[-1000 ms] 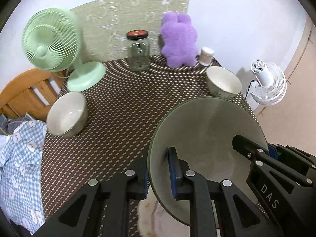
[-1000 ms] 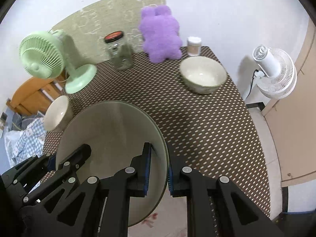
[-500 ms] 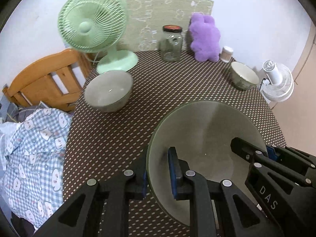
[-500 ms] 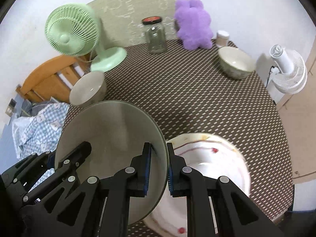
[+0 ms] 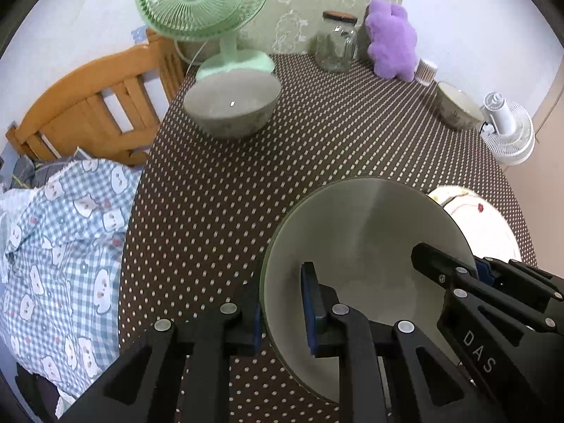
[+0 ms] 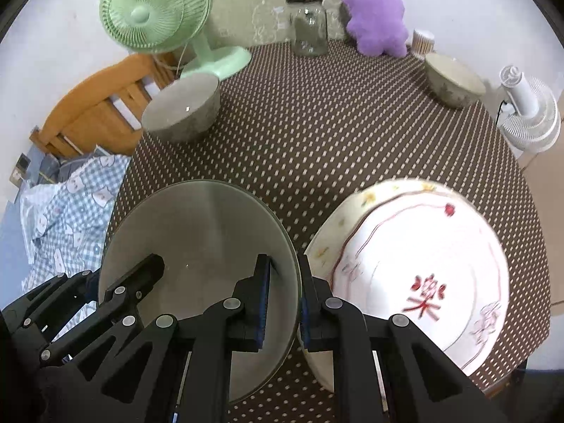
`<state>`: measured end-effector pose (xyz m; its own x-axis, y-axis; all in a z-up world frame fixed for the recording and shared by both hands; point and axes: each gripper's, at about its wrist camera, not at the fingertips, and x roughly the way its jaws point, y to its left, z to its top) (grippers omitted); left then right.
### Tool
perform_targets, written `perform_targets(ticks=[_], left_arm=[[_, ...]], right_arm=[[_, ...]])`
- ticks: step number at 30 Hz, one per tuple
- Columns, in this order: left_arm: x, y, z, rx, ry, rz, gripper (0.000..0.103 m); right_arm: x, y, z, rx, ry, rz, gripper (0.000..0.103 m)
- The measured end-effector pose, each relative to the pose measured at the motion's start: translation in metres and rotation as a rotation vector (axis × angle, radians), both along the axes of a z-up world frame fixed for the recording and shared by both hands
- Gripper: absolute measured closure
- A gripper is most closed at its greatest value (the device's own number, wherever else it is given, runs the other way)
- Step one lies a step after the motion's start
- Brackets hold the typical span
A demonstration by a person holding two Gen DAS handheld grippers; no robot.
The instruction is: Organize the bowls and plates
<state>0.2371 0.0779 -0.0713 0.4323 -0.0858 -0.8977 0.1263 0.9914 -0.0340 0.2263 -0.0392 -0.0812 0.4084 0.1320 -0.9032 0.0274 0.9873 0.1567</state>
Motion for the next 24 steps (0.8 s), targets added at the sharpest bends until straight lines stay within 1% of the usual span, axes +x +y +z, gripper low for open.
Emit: perform_targets(ticks=[6,14,16,20,23,24], left_arm=[[-0.006,0.01,-0.018,-0.003,0.034,0.001,0.089],[-0.01,0.019,-0.037,-0.014,0.063,0.003,0.089],[-0.011,0.018,-0.036,-0.011,0.045,0.001,0.089],[-0.011,0.017,-0.036,-0.007,0.047,-0.002,0.089],[-0.011,0.019,-0.038,-0.015,0.062,-0.005,0.086],[-0.012,0.019,-0.038,-0.019,0.064,-0.004,0.082]], right_arm=[[-0.006,0.01,-0.02,0.002,0.04,-0.002,0.086],[-0.007,0.02,-0.037,-0.016,0.059,0.012,0.086],[-0.008,0.02,-0.038,-0.018,0.048,0.013,0.086],[-0.008,0.02,-0.039,-0.017,0.048,0.014,0.086],[-0.009,0.022,-0.039,-0.026,0.052,0.022,0.086],[-0.01,0.022,-0.039,-0.031,0.055,0.026,0.086]])
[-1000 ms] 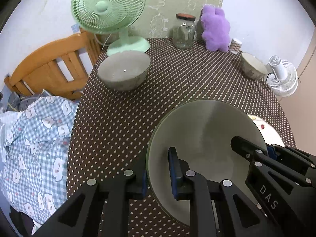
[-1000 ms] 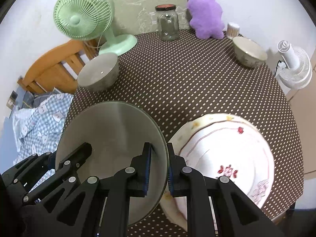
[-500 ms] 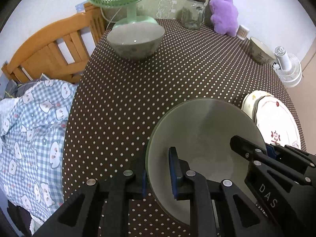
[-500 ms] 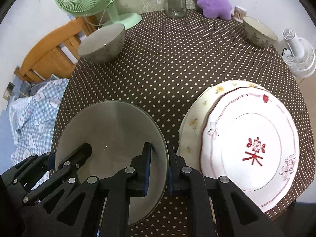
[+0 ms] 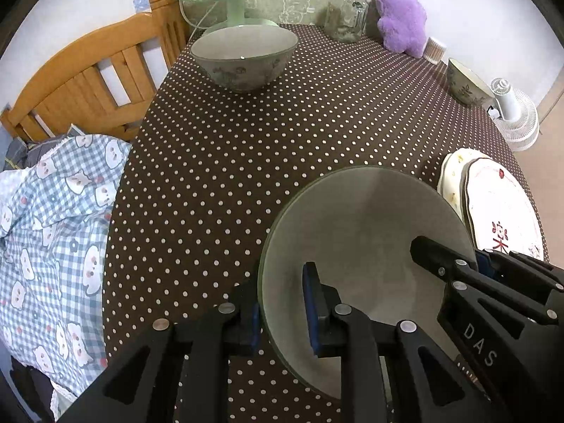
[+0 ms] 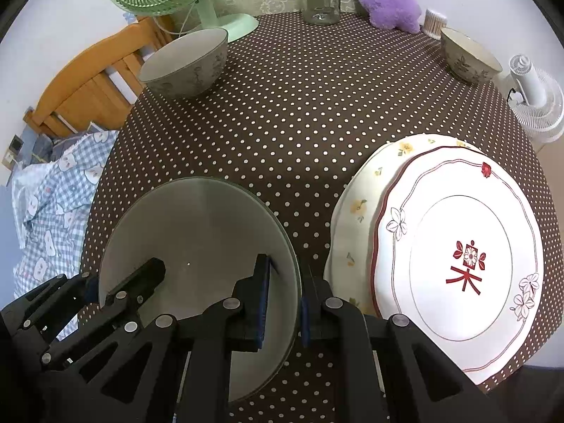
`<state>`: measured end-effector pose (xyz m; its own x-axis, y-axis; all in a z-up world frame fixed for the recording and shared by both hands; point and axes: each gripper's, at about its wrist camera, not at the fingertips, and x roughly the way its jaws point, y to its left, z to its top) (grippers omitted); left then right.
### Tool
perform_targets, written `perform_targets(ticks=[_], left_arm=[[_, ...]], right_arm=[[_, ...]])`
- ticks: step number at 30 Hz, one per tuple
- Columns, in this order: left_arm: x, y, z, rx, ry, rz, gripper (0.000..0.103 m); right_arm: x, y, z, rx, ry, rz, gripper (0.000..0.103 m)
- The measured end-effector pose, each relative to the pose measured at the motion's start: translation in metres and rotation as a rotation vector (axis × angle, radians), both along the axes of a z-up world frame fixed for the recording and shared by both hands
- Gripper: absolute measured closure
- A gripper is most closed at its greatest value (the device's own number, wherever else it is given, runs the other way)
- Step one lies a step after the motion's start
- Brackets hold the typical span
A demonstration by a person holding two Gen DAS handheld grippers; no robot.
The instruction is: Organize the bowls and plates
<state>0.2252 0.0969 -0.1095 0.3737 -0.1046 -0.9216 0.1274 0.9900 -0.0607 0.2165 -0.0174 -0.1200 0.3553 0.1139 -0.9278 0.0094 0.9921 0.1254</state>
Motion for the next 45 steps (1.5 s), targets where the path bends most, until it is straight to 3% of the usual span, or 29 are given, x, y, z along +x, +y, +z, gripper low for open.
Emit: perform_targets(ticks=[7,12,18,22,24,37,39,45], left_arm=[[-0.004,-0.005,0.005,0.004,-0.01,-0.022,0.066],[-0.001,-0.003,0.012,0.027,-0.015,-0.012,0.042],[0.0,-0.003,0.026,0.035,-0.025,-0.018,0.032],[0.002,0.004,0.036,0.002,-0.028,-0.005,0.023],[0.003,0.005,0.042,-0.005,-0.037,0.002,0.022],[0.036,0.024,0.079,-0.013,-0.106,0.048,0.014],[0.044,0.026,0.083,-0.01,-0.12,0.049,0.014],[0.068,0.026,0.093,0.034,-0.17,0.052,0.014]], right_arm=[[0.0,0.0,0.001,-0.006,0.007,0.024,0.086],[0.0,-0.002,0.006,-0.005,0.011,0.032,0.085],[-0.002,-0.004,0.02,-0.015,-0.003,0.046,0.085],[-0.001,-0.008,0.032,-0.007,-0.017,0.03,0.085],[0.0,-0.01,0.04,-0.017,-0.024,0.01,0.075],[0.034,-0.017,0.087,-0.013,-0.13,-0.054,0.042],[0.044,-0.015,0.095,0.004,-0.154,-0.049,0.029],[0.073,0.0,0.111,0.001,-0.215,-0.012,0.026]])
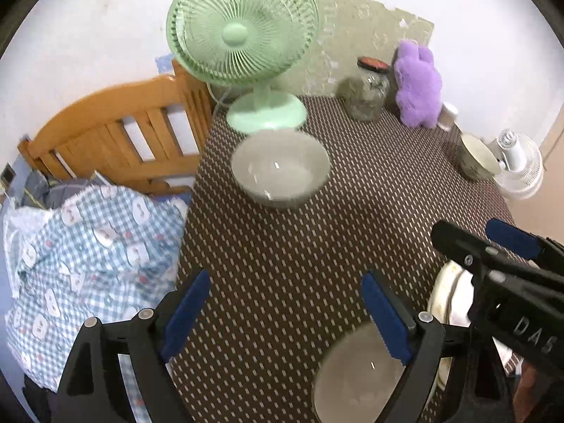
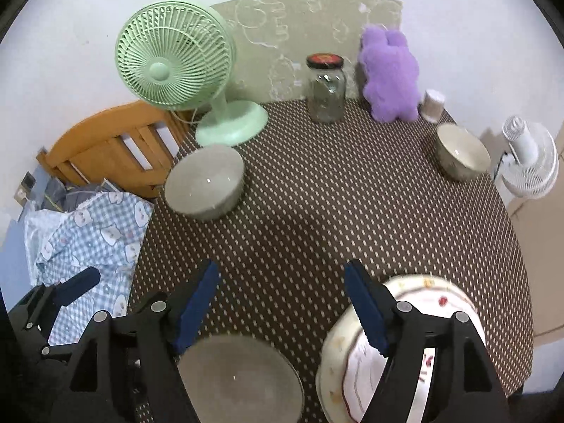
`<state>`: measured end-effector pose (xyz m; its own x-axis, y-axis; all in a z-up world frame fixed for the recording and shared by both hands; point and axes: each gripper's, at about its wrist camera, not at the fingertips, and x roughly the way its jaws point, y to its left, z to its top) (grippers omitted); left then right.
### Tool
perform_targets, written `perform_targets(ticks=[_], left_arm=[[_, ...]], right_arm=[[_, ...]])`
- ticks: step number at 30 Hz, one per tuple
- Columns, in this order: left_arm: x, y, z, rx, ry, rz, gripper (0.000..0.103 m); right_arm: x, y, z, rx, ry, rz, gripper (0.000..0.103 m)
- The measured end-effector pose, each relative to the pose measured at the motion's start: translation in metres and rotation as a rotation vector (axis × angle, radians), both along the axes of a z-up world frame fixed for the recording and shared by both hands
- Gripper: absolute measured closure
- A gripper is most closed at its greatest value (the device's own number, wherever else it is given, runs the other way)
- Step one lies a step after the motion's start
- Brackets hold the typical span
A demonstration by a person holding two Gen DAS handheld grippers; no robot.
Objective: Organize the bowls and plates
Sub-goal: 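Move both tools to the cream bowl by the green fan and grip its rim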
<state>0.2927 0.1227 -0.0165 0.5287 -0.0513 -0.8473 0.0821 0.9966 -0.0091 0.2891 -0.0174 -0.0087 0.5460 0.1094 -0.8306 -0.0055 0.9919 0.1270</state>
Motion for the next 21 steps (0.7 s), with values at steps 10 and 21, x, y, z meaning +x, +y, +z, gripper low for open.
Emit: perform_targets(ticks=[10,21], left_arm=[[0.053,0.006,0.009,0.022,-0.063,0.02,0.013],[0.111,0.02,-0.009,0.016,-0.053,0.065,0.014]], right_arm=[[0.054,0.016,0.006,-0.015,-0.045,0.007,0.026],[0.12,0.043,-0.005,-0.013,-0.032,0.055,0.026]])
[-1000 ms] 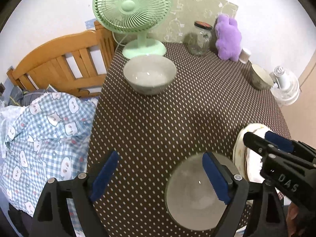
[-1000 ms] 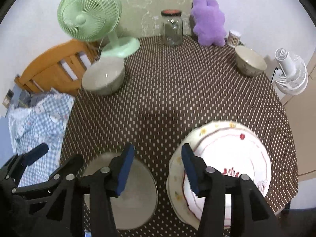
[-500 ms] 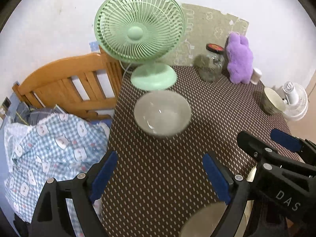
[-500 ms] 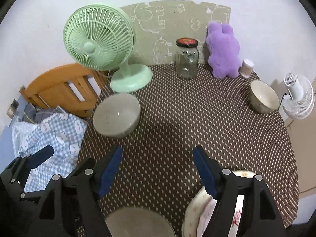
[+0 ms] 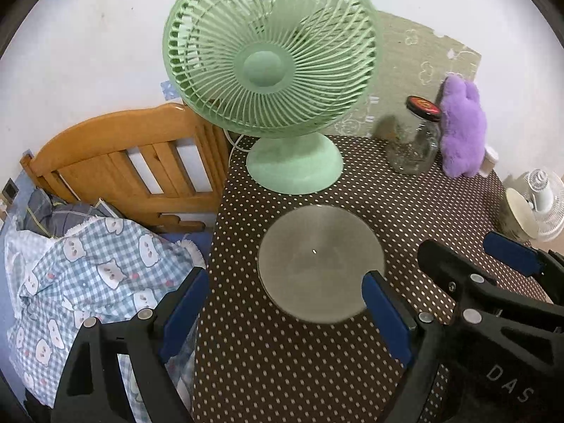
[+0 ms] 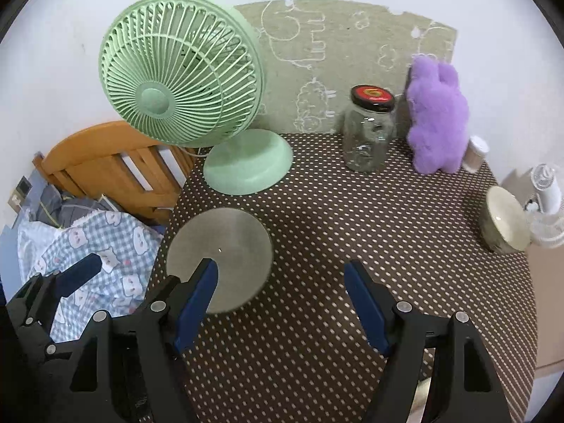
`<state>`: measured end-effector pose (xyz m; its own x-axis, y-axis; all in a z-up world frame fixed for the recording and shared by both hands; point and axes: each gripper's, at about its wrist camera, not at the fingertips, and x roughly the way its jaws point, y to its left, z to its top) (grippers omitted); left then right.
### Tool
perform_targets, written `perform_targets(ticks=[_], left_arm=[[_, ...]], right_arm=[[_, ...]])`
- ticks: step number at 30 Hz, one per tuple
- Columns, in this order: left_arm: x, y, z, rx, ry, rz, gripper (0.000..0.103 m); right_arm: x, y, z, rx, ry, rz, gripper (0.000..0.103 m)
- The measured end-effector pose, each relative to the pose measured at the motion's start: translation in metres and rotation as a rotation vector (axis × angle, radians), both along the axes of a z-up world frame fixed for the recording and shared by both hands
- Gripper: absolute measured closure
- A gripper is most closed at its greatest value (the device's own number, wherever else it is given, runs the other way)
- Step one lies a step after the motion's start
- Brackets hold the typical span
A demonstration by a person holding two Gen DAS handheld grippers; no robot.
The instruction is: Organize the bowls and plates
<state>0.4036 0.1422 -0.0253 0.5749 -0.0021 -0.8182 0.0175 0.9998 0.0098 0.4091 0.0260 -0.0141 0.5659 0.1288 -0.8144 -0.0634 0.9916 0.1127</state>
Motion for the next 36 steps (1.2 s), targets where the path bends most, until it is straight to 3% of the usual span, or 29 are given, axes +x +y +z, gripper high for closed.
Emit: perform_targets(ticks=[4,13,23,25,29,30,32,36], left_arm=[[0.018,0.004,-0.01,0.023,-0.016,0.018,0.015],[0.046,0.005,-0.051,0.048,0.021,0.051,0.029],[0.061,0.012,-0.083,0.032,0.062,0.084,0.064],[0.062,0.013,-0.086,0.028,0.063,0.087,0.066],[0.063,0.011,-0.089,0.019,0.071,0.064,0.083],[0.063,0.01,-0.09,0.022,0.073,0.059,0.083],[0.063,0.01,-0.09,0.025,0.072,0.062,0.083],[0.062,0.011,-0.09,0.03,0.074,0.058,0.083]], right_arm=[[0.019,0.007,-0.01,0.0,-0.008,-0.009,0.017],[0.055,0.023,-0.054,-0.032,0.018,0.003,0.016],[0.076,0.033,-0.09,-0.053,0.048,0.023,0.017],[0.079,0.033,-0.096,-0.023,0.066,0.033,0.028],[0.08,0.038,-0.101,-0.025,0.071,0.047,0.054],[0.08,0.04,-0.101,-0.03,0.073,0.052,0.064],[0.08,0.041,-0.102,-0.033,0.075,0.056,0.074],[0.081,0.04,-0.101,-0.039,0.077,0.049,0.076]])
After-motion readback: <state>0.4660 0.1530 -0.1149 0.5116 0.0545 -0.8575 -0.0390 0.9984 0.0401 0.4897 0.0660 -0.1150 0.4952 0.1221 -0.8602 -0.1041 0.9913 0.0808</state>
